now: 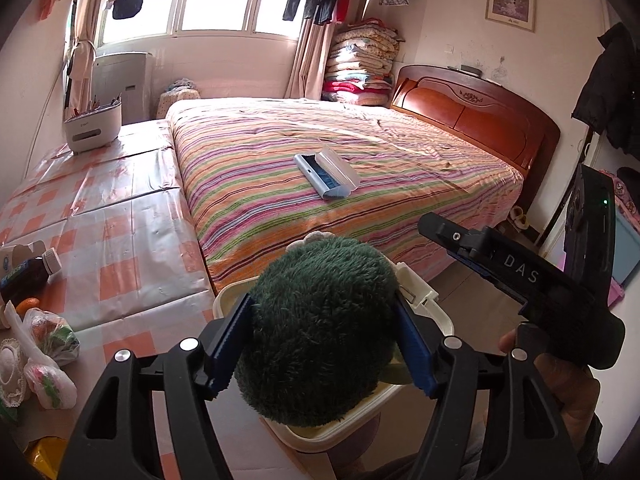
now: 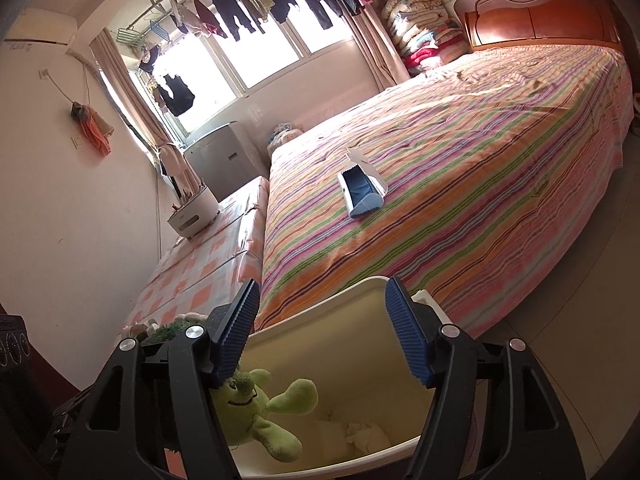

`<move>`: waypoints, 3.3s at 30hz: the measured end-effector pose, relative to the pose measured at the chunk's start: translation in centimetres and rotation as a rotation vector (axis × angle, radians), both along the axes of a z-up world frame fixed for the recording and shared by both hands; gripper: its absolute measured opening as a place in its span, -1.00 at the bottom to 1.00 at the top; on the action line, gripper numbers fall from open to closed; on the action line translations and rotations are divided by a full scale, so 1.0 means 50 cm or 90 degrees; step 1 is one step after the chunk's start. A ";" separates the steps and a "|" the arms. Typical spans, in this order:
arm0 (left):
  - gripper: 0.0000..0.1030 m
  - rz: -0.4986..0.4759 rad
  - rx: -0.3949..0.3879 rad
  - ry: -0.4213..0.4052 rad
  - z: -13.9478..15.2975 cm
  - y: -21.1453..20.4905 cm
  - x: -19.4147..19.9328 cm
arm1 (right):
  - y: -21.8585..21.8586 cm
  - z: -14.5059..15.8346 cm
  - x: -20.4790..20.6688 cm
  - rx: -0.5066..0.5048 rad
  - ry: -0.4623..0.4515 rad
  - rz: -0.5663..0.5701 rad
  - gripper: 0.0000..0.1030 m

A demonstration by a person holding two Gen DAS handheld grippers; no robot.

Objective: Collect trash

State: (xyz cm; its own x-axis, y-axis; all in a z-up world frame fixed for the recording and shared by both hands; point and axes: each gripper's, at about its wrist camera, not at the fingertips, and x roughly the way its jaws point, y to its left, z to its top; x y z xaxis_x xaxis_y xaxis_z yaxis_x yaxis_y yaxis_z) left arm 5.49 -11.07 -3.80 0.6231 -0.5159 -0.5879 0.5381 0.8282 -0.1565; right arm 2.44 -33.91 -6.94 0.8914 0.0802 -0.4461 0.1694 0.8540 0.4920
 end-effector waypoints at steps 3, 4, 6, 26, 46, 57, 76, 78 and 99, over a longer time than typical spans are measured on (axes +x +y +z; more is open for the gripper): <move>0.32 -0.001 0.007 -0.006 -0.003 -0.006 -0.003 | -0.002 -0.001 -0.002 0.002 -0.001 -0.003 0.27; 0.31 0.000 0.007 -0.011 -0.004 -0.006 -0.003 | -0.001 -0.002 -0.001 0.003 -0.001 -0.002 0.27; 0.32 0.004 0.005 -0.029 0.003 -0.005 -0.010 | 0.000 -0.002 -0.001 0.002 -0.001 -0.002 0.27; 0.59 0.149 0.043 -0.117 0.061 0.137 -0.012 | 0.094 -0.003 0.036 -0.016 0.008 0.071 0.35; 0.59 0.366 0.053 -0.070 0.058 0.438 0.007 | 0.386 0.004 0.120 -0.055 0.026 0.282 0.36; 0.59 0.525 -0.027 0.038 0.029 0.670 -0.002 | 0.530 -0.006 0.134 -0.081 0.032 0.377 0.36; 0.59 0.496 -0.095 0.240 -0.096 0.750 0.076 | 0.674 -0.086 0.184 -0.151 0.157 0.511 -0.03; 0.59 0.495 -0.089 0.243 -0.101 0.750 0.081 | 0.681 -0.094 0.188 -0.152 0.167 0.521 -0.22; -0.63 0.506 -0.046 0.068 -0.031 0.713 0.064 | 0.623 -0.053 0.172 -0.146 0.093 0.455 -0.34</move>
